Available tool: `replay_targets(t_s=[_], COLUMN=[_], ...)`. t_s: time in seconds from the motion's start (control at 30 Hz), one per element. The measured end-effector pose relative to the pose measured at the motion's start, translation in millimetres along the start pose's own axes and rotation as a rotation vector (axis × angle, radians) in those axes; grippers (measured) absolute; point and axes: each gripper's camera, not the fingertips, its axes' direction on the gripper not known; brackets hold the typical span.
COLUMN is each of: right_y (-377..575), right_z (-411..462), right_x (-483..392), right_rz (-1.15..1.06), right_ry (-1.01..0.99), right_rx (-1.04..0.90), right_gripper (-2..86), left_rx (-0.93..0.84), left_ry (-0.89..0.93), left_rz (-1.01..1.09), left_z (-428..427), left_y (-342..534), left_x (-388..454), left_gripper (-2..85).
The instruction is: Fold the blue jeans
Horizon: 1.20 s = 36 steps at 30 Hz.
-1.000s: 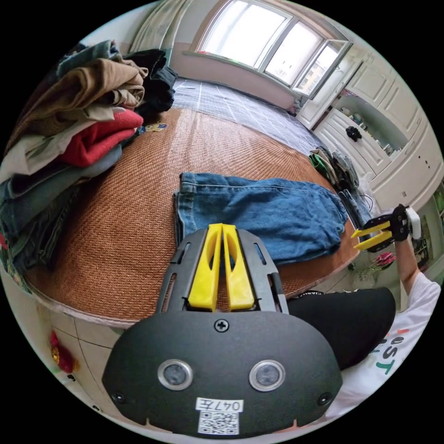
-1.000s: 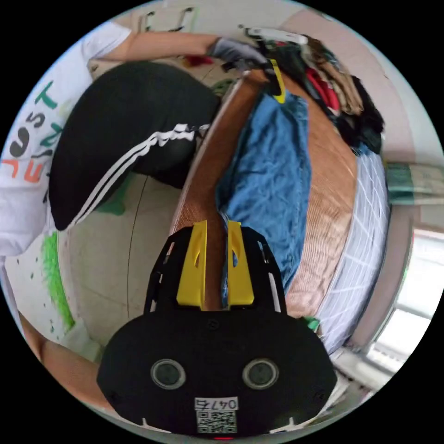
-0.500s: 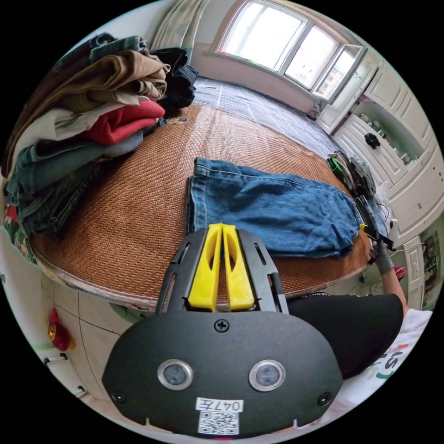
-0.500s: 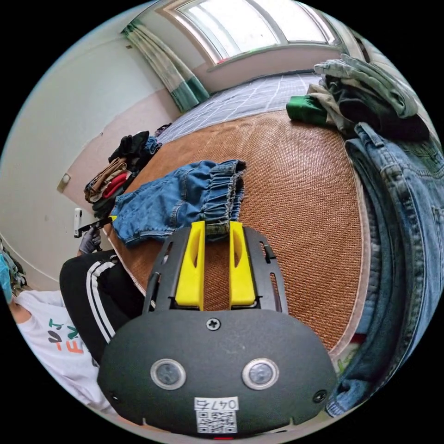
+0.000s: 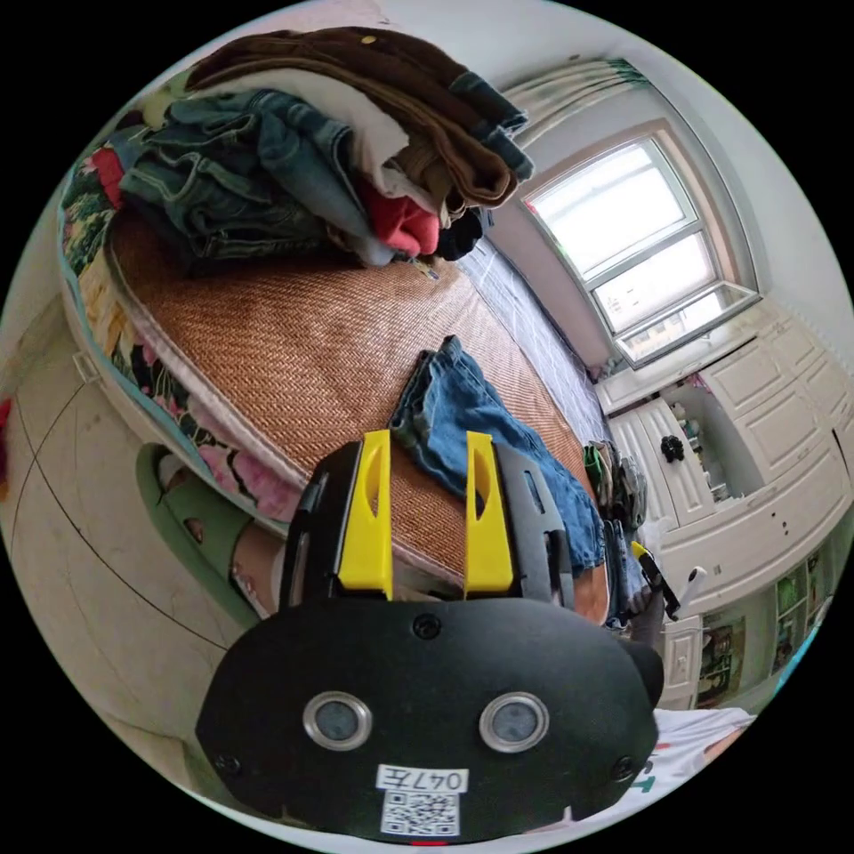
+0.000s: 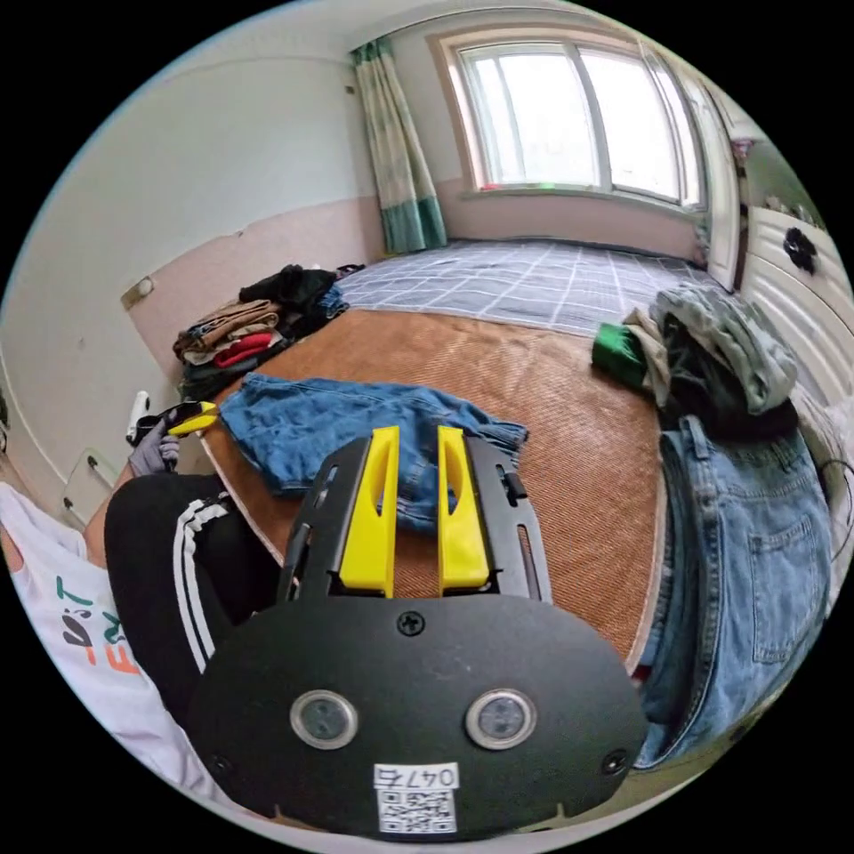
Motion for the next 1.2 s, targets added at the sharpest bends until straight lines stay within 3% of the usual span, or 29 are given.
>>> replay_targets(t_s=[0.13, 0.33, 0.67, 0.9, 1.07, 1.2], right_y=[-46, -113, -154, -132, -56, -16], right_z=[61, 154, 311, 256, 171, 190], right_x=[-60, -119, -196, -202, -190, -193], right_rz=[-0.17, -0.264, -0.374, -0.383, -0.313, -0.279], right_ry=[-0.135, -0.242, -0.177, -0.209, -0.207, -0.257], right_rx=[-0.056, -0.151, -0.43, -0.35, -0.191, -0.338], right_gripper=[2.2, 0.9, -0.6, -1.2, -1.2, -1.2], left_rx=[0.048, 0.004, 0.035, 0.046, 0.042, 0.055], left_ry=[-0.026, 0.059, 0.198, 0.278, 0.231, 0.236], left_rz=[-0.009, -0.026, -0.016, 0.038, 0.212, 0.336], left_z=[4, 14, 18, 32, 38, 58], left_y=[-9, -25, -27, -29, -34, -15], left_x=[-4, -26, -24, 31, 160, 267], left_gripper=[13.0, 5.6, 4.9, 4.8, 4.8, 4.7])
